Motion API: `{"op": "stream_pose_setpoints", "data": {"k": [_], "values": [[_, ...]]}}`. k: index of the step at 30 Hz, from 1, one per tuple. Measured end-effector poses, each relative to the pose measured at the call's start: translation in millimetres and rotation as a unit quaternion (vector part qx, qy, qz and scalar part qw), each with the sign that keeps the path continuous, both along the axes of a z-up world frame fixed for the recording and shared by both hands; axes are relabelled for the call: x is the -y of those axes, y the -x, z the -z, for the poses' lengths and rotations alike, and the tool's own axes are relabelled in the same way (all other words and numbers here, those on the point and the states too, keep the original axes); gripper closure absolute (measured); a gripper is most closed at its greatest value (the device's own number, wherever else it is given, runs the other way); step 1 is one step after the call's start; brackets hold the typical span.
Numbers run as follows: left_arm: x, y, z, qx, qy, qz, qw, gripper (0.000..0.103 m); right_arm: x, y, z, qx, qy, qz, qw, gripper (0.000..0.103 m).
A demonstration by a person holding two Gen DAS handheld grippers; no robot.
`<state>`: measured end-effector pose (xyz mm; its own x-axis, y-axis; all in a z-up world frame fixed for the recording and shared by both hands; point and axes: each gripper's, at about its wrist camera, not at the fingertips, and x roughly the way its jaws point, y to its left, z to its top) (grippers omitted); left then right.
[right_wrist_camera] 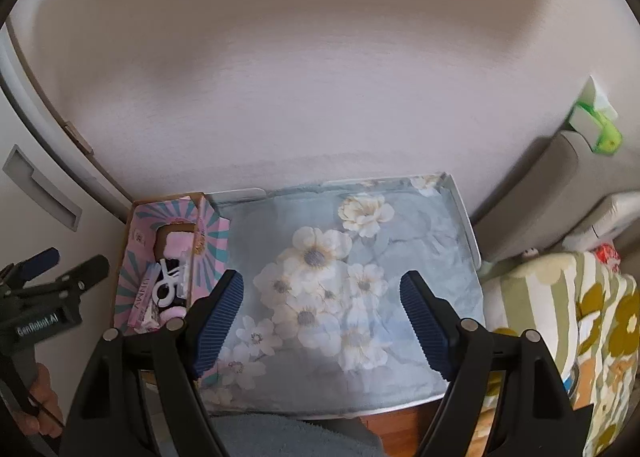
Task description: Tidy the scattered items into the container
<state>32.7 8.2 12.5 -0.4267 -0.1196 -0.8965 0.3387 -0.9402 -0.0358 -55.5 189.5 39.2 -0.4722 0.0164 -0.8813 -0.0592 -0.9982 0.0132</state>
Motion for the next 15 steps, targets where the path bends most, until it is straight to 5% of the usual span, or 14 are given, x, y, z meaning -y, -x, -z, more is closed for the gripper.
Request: {"op": "stream_pose_setpoints", "data": {"k": [15], "values": [[-2.5,-25.7,-1.7,-0.015,0.017,-0.018,0.9996,0.001,-2.6,-18.5,17.9,0.008,0.004,-0.009,1.000,0.025]]}}
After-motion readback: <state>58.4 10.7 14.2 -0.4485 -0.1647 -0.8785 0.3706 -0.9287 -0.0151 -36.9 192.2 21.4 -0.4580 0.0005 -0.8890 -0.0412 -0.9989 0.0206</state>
